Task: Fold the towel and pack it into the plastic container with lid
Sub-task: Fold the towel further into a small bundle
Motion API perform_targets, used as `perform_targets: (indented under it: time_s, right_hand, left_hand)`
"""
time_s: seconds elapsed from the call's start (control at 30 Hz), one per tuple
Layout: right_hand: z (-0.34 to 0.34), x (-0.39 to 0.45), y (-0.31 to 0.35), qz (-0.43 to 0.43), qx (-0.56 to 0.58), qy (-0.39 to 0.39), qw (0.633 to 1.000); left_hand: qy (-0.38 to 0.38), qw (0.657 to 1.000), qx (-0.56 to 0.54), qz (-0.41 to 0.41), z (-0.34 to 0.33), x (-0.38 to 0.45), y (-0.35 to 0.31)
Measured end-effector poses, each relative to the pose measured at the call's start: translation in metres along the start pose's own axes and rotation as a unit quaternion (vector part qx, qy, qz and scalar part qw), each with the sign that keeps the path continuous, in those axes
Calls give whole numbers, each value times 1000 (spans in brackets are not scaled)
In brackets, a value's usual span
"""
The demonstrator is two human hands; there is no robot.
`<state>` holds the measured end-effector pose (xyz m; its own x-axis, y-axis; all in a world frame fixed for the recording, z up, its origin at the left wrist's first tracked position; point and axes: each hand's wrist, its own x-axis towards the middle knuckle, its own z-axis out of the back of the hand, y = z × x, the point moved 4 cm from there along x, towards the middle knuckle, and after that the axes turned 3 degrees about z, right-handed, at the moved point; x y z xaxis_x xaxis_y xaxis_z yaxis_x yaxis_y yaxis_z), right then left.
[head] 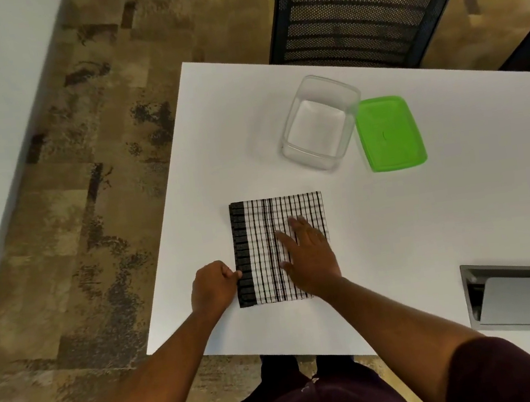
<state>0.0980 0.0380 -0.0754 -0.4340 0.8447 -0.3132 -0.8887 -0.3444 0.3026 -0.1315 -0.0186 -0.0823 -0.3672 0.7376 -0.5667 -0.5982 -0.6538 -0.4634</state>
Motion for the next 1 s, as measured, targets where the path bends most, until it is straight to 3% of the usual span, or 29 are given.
perform_targets:
  time_s: [0.07,0.13,0.3,0.37,0.47,0.73,0.83,0.9,1.0]
  right_hand:
    - [-13,-13,-20,19,-37,47,998]
    - [-18,-24,-33,39,-55,47,997]
    - [-2,-34,-46,29,-2,-56,998]
    - [-4,-46,-59,34,-18,-37,999]
    - [-15,-70,-84,38,-65,23,997]
    - [-13,-83,-104,14,-101,77,992]
    - [-4,-79,-98,-30,-33,34,998]
    - [4,-78,-96,-82,42,-31,995]
    - [5,-85,-94,-156,123,-87,976]
  left_hand:
    - [0,998,29,-50,0,-3,-2]
    - [9,989,68,-132,-1,-5,-10]
    - [42,943,130,-304,-12,-11,-52]
    - [95,908,226,-339,-31,-15,-58]
    - [137,868,348,-325,-49,-12,-44]
    - [102,881,362,-286,-43,-5,-32]
    - [94,900,308,-293,-38,-8,-35]
    - [39,922,259,-286,-30,-13,-36]
    - [-1,912,239,-334,-27,-28,-31]
